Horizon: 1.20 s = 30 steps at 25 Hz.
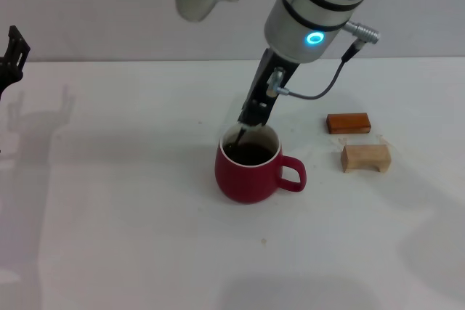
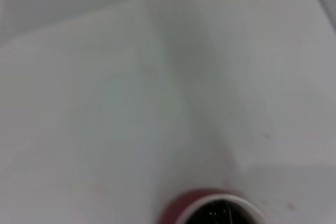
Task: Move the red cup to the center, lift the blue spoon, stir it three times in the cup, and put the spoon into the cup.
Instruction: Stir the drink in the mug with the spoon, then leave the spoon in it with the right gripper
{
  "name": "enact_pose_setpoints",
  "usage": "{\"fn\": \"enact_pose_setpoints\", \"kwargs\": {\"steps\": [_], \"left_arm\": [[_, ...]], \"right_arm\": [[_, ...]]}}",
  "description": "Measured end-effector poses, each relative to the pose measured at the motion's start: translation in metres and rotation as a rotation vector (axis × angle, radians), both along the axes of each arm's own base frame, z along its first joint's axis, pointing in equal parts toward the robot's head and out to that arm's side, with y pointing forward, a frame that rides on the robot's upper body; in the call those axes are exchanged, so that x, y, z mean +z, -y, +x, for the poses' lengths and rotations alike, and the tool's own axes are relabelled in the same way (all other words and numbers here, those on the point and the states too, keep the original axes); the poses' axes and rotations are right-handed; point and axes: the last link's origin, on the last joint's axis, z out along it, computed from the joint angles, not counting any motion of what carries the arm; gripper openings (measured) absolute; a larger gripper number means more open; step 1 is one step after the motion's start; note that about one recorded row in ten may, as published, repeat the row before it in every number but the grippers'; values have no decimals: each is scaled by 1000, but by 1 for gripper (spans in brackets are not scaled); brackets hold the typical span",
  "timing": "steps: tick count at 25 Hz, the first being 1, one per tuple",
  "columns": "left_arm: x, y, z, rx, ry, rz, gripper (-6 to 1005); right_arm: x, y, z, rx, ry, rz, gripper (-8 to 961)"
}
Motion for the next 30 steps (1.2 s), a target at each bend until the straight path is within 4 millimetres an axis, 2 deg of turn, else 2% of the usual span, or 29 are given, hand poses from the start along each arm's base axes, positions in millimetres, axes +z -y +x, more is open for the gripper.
{"fn": "enact_pose_setpoints", "kwargs": {"steps": [3, 8, 17, 22, 26, 30], "left_arm": [[0, 0, 0, -2, 0, 3, 840], [0, 0, 0, -2, 0, 3, 840], [0, 1, 0, -1, 0, 4, 840], [0, 1, 0, -3, 0, 5, 840], [0, 1, 0, -3, 0, 6, 840], [0, 1, 0, -4, 0, 6, 840]], "right_arm": [[4, -8, 8, 3, 52, 48, 213], [8, -1, 17, -36, 102, 16, 214], [1, 15, 10, -50, 60, -86, 216], [-2, 7, 1, -11, 14, -44, 217], [2, -5, 7, -3, 44, 33, 217], [4, -5, 14, -17, 82, 38, 218]]}}
